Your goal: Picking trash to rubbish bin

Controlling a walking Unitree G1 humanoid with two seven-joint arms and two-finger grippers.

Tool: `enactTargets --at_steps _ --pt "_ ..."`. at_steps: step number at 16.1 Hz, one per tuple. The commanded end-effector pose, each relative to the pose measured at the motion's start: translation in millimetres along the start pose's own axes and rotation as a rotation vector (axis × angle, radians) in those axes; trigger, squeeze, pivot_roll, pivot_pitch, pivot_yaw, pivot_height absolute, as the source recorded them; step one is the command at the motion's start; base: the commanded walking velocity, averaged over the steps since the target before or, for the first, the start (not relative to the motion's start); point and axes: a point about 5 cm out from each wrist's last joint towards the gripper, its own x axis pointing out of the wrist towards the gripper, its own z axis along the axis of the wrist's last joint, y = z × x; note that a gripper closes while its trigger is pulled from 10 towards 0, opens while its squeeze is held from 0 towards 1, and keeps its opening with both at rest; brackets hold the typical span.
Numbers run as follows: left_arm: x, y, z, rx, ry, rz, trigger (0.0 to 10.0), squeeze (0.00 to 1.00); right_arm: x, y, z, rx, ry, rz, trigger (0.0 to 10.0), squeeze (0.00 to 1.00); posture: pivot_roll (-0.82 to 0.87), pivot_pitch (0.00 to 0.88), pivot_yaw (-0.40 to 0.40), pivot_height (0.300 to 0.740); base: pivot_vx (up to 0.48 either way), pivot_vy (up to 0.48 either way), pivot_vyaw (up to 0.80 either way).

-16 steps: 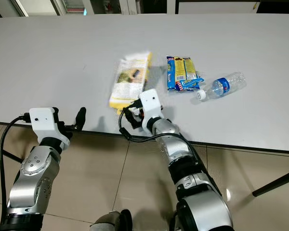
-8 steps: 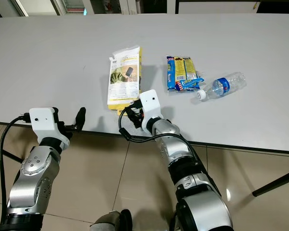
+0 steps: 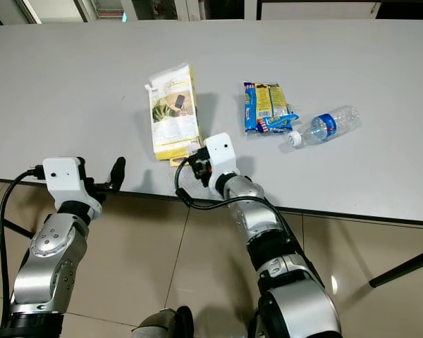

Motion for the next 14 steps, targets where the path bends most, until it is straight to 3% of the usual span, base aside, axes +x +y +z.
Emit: enactTargets --at_steps 1,8,14 --pt "-1.9 4.4 -1 0.012 0.006 0.023 10.0 0.00 0.0 3.4 -6 0.006 0.019 0.010 0.0 0.00 0.00 0.157 0.126 0.740 0.000 0.000 0.00" --pt "-2.1 4.0 -1 0.012 0.006 0.024 10.0 0.00 -0.3 2.5 -6 0.005 0.017 0.004 0.0 0.00 0.00 0.157 0.126 0.740 0.000 0.000 0.00" --pt "-2.1 4.3 -1 0.014 0.005 0.026 10.0 0.00 -0.3 -5.2 5 0.023 -0.049 -0.057 0.0 0.00 0.00 0.161 0.127 0.740 0.000 0.000 0.00"
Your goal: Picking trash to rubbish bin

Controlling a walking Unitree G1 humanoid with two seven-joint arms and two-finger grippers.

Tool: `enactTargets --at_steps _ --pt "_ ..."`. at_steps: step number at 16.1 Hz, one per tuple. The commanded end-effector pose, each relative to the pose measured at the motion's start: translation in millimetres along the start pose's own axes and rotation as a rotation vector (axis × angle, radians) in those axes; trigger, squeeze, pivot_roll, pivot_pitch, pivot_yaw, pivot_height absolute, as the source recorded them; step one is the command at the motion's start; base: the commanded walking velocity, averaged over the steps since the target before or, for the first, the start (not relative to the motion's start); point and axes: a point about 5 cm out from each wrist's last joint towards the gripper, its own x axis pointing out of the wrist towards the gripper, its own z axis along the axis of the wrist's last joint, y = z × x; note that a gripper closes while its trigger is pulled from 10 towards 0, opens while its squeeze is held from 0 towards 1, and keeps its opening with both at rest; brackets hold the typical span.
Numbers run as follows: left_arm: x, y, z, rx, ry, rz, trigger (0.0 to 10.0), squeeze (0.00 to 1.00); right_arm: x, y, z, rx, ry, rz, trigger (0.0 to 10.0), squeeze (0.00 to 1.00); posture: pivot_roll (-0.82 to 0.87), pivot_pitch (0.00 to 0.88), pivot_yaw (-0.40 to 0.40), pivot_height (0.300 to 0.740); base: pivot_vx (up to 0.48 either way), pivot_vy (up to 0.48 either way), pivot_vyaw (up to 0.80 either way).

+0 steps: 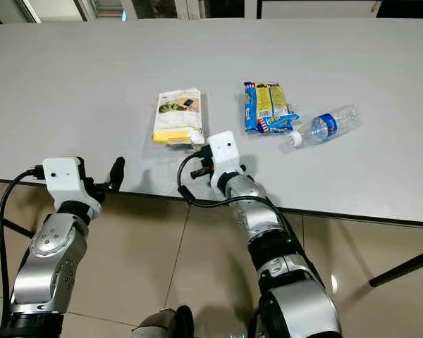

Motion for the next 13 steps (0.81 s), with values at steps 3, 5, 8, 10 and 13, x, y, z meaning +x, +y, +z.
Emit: enactTargets --at_steps 3,5,8,10,13 --pt "-2.8 3.5 -1 0.007 0.005 0.022 10.0 0.00 0.4 -5.2 7 -0.021 -0.036 -0.043 10.0 0.94 0.00 0.163 0.125 0.740 0.000 0.000 0.00" --pt "-3.2 3.6 -2 0.007 0.006 0.026 10.0 0.00 -1.6 -15.3 10 -0.046 -0.046 -0.091 10.0 1.00 0.00 0.165 0.122 0.740 0.000 0.000 0.00" --pt "-3.3 3.0 -2 0.006 0.006 0.027 10.0 0.00 -4.2 -24.8 15 -0.094 -0.071 -0.119 10.0 1.00 0.00 0.167 0.120 0.740 0.000 0.000 0.00" --pt "-3.8 3.1 -2 0.005 0.006 0.028 10.0 0.00 -6.0 -28.6 18 -0.141 -0.093 -0.117 10.0 1.00 0.00 0.168 0.119 0.740 0.000 0.000 0.00" --pt "-5.5 3.6 -4 -0.006 0.017 0.021 10.0 0.00 -6.9 -29.4 20 -0.173 -0.108 -0.116 10.0 1.00 0.00 0.170 0.118 0.740 0.000 0.000 0.00"
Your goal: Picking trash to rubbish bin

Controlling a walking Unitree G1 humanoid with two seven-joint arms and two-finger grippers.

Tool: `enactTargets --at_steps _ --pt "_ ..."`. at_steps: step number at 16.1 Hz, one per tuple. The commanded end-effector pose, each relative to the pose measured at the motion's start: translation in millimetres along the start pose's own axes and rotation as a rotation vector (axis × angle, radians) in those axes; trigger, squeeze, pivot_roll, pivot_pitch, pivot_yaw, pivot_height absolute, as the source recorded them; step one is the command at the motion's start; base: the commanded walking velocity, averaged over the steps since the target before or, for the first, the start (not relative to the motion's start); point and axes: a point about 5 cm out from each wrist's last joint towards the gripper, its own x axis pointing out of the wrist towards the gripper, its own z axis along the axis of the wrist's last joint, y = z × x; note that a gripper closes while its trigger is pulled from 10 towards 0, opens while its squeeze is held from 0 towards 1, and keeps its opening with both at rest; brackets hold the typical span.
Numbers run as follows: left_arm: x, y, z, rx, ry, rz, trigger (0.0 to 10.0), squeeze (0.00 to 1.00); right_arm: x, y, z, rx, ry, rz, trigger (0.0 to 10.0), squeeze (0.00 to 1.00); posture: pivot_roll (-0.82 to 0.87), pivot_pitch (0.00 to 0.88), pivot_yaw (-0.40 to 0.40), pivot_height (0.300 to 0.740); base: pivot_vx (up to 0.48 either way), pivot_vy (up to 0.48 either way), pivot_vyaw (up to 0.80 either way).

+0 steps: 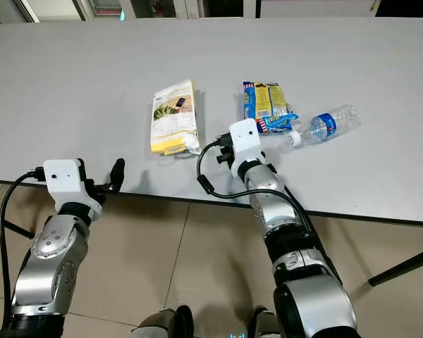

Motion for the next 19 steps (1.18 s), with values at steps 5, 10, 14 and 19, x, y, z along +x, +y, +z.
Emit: enactTargets --at_steps 5,10,14,19 --pt "-9.2 4.4 -5 -0.035 0.047 -0.059 10.0 0.00 2.0 -2.2 14 -0.090 -0.084 0.015 10.0 1.00 0.00 0.170 0.116 0.740 0.000 0.000 0.00" --pt "-30.3 -14.2 -13 -0.074 0.134 -0.293 10.0 0.00 3.0 -13.4 26 -0.202 -0.137 0.029 10.0 1.00 0.02 0.174 0.116 0.740 0.000 0.000 0.00" --pt "-34.0 -22.8 -11 -0.065 0.143 -0.360 10.0 0.00 2.9 -8.9 35 -0.267 -0.196 0.137 10.0 1.00 0.03 0.174 0.119 0.740 0.000 0.000 0.00" --pt "-35.2 -27.5 -8 -0.055 0.145 -0.384 10.0 0.00 5.0 -5.6 44 -0.348 -0.196 0.329 10.0 1.00 0.04 0.173 0.122 0.740 0.000 0.000 0.00"
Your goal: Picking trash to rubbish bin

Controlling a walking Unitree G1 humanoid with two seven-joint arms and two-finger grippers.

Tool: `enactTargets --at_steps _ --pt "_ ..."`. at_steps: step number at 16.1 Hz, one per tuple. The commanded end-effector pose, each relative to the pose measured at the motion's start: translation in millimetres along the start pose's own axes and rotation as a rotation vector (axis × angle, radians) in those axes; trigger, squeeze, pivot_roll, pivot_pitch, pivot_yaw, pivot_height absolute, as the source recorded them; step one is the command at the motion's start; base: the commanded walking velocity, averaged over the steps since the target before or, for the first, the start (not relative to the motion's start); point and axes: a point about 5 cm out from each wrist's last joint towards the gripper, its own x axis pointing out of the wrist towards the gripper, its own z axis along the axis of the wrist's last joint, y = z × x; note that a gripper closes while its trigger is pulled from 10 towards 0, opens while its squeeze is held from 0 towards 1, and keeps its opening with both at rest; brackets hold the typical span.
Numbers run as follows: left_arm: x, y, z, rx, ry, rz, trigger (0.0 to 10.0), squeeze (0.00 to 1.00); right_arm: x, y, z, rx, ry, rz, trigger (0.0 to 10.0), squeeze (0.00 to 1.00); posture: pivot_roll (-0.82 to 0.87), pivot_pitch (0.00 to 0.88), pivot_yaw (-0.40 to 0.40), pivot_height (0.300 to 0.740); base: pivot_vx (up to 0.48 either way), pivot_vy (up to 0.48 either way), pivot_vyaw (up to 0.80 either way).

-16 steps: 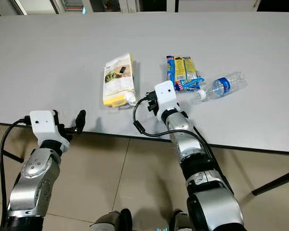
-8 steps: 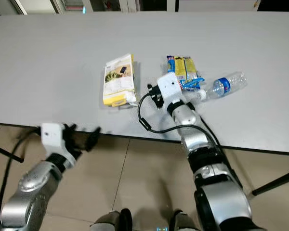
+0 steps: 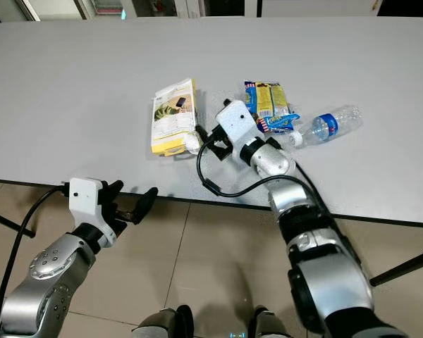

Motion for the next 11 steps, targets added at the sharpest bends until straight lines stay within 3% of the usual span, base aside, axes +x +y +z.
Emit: enactTargets --at_steps 1,4,11 --pt "-3.9 -0.5 2 0.023 0.006 -0.017 10.0 0.00 5.1 5.7 7 -0.044 -0.021 0.107 10.0 1.00 0.05 0.174 0.127 0.740 0.000 0.000 0.00" --pt "-4.3 1.7 5 0.031 0.005 -0.015 10.0 0.00 7.6 8.2 12 -0.094 -0.030 0.169 10.0 1.00 0.05 0.174 0.130 0.740 0.000 0.000 0.00" --pt "-1.2 -0.9 7 0.033 0.004 -0.028 10.0 0.00 -2.0 25.3 -8 -0.154 -0.010 0.203 10.0 1.00 0.05 0.168 0.138 0.740 0.000 0.000 0.00"
